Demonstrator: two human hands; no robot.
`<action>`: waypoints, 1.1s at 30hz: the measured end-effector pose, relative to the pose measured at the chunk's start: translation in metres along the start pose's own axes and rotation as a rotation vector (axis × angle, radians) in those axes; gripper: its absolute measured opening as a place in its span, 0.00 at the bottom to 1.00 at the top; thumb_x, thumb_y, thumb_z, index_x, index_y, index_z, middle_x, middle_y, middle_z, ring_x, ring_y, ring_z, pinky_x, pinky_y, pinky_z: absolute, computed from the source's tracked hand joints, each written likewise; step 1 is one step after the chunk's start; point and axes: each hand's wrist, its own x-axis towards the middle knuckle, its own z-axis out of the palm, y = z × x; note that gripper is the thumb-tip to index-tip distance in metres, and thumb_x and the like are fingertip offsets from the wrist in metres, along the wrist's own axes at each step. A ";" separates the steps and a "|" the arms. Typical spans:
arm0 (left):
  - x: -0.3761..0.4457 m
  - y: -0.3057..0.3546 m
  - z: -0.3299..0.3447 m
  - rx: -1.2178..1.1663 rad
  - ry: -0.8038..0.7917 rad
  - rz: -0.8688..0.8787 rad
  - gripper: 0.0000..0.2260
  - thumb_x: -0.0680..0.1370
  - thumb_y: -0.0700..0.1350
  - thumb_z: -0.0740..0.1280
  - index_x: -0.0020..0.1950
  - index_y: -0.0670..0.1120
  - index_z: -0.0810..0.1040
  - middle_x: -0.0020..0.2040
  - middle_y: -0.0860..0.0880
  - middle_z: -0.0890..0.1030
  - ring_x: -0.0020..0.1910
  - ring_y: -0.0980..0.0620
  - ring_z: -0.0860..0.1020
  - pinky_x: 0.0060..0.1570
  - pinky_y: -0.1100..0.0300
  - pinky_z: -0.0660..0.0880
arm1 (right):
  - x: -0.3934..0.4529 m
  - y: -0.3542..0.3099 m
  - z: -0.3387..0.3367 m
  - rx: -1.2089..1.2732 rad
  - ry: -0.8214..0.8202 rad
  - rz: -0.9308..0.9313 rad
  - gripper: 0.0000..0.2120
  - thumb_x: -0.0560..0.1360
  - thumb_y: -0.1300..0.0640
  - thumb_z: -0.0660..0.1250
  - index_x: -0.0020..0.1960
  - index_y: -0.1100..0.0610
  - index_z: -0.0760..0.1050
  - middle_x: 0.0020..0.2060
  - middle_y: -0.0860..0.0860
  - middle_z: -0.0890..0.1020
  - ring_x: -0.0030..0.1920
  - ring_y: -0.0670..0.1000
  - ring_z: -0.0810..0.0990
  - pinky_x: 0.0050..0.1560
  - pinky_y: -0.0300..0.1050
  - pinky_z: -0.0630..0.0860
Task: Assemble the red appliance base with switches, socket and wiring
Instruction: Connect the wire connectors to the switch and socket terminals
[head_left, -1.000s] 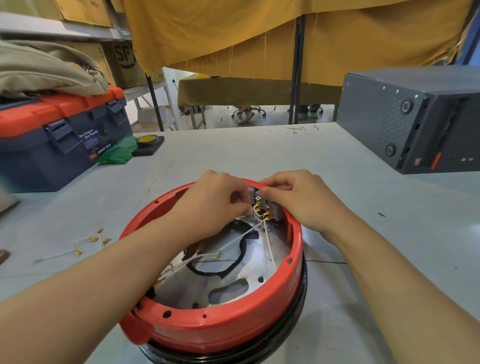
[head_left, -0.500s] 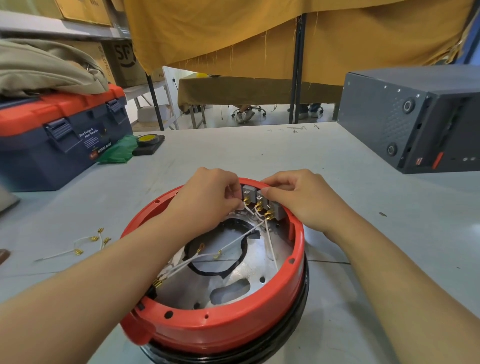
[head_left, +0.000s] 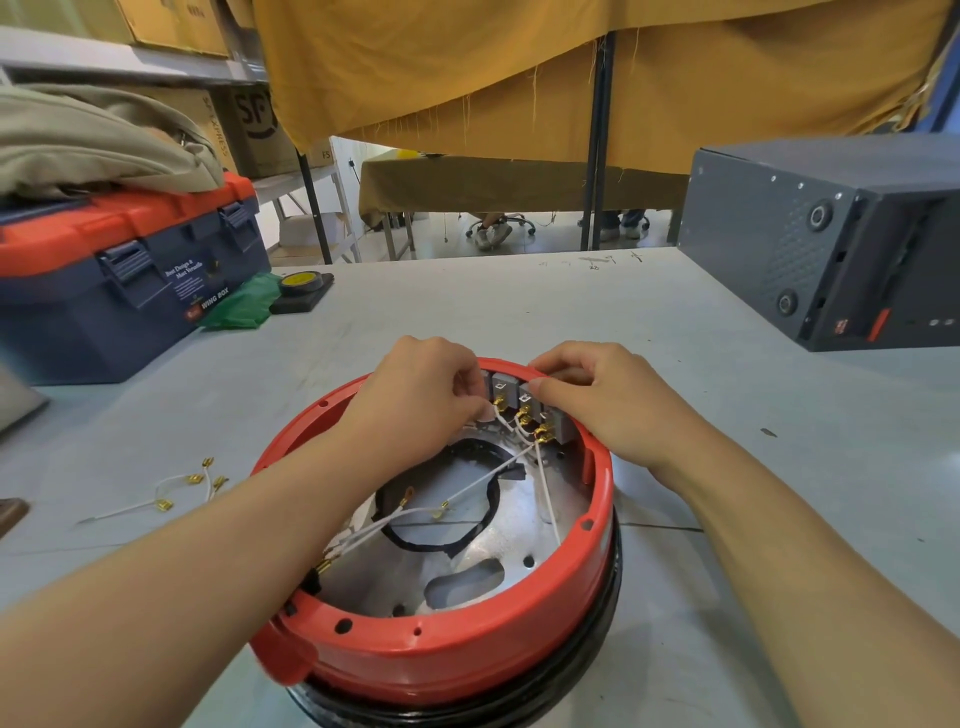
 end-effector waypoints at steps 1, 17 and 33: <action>0.000 -0.001 -0.001 -0.005 -0.009 -0.011 0.06 0.70 0.43 0.73 0.36 0.49 0.78 0.30 0.54 0.78 0.34 0.56 0.77 0.36 0.63 0.72 | 0.000 0.001 0.000 0.007 -0.009 0.012 0.11 0.77 0.52 0.66 0.58 0.51 0.78 0.48 0.46 0.83 0.39 0.41 0.79 0.41 0.34 0.72; 0.001 -0.008 -0.006 -0.051 -0.070 -0.091 0.05 0.71 0.38 0.71 0.35 0.46 0.81 0.28 0.52 0.81 0.26 0.61 0.77 0.27 0.74 0.70 | 0.000 0.000 -0.001 0.207 -0.066 0.039 0.12 0.73 0.62 0.66 0.49 0.47 0.81 0.42 0.55 0.85 0.43 0.59 0.84 0.43 0.46 0.81; 0.002 -0.008 -0.004 -0.017 -0.054 -0.086 0.06 0.72 0.38 0.69 0.36 0.46 0.81 0.27 0.49 0.81 0.28 0.55 0.79 0.28 0.75 0.70 | 0.002 0.003 0.001 0.180 -0.043 0.040 0.12 0.74 0.60 0.66 0.53 0.49 0.82 0.41 0.47 0.86 0.43 0.50 0.84 0.43 0.40 0.80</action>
